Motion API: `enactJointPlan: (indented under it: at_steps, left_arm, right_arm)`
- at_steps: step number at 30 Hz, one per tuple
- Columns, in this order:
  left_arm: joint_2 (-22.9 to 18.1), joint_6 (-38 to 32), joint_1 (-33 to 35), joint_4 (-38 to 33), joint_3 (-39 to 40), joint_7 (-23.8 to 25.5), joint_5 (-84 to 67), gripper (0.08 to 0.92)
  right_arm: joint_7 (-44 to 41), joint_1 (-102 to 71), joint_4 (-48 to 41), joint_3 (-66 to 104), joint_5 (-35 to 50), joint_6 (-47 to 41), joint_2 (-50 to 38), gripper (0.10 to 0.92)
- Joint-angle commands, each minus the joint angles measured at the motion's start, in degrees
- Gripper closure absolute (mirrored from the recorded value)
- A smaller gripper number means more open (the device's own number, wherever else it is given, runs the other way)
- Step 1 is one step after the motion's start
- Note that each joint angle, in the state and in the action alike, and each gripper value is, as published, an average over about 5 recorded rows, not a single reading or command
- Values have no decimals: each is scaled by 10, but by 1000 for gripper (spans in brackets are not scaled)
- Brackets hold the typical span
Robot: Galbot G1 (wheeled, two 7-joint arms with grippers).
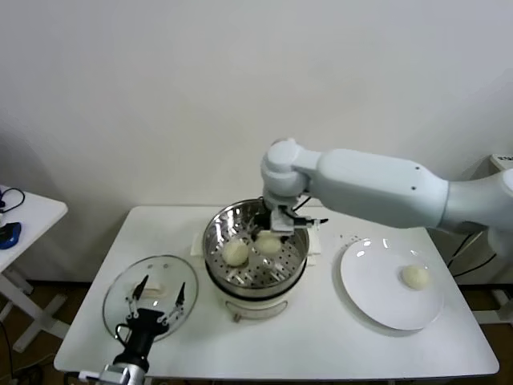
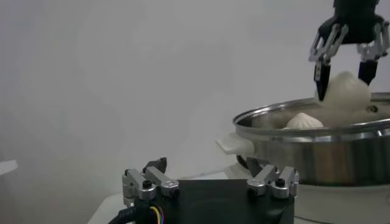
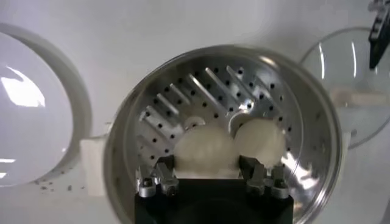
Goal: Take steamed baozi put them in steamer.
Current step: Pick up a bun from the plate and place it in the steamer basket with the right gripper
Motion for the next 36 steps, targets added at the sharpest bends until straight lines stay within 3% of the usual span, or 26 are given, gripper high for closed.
enactJointPlan:
  at_steps: [1, 36]
  left_arm:
    - [-2, 0, 1, 2, 2, 0, 1, 177]
    - [-4, 0, -3, 8, 5, 0, 5, 177]
  right_arm:
    - [2, -42, -4, 6, -40, 22, 50, 330]
    - [17, -44, 43, -19, -49, 52, -4, 312]
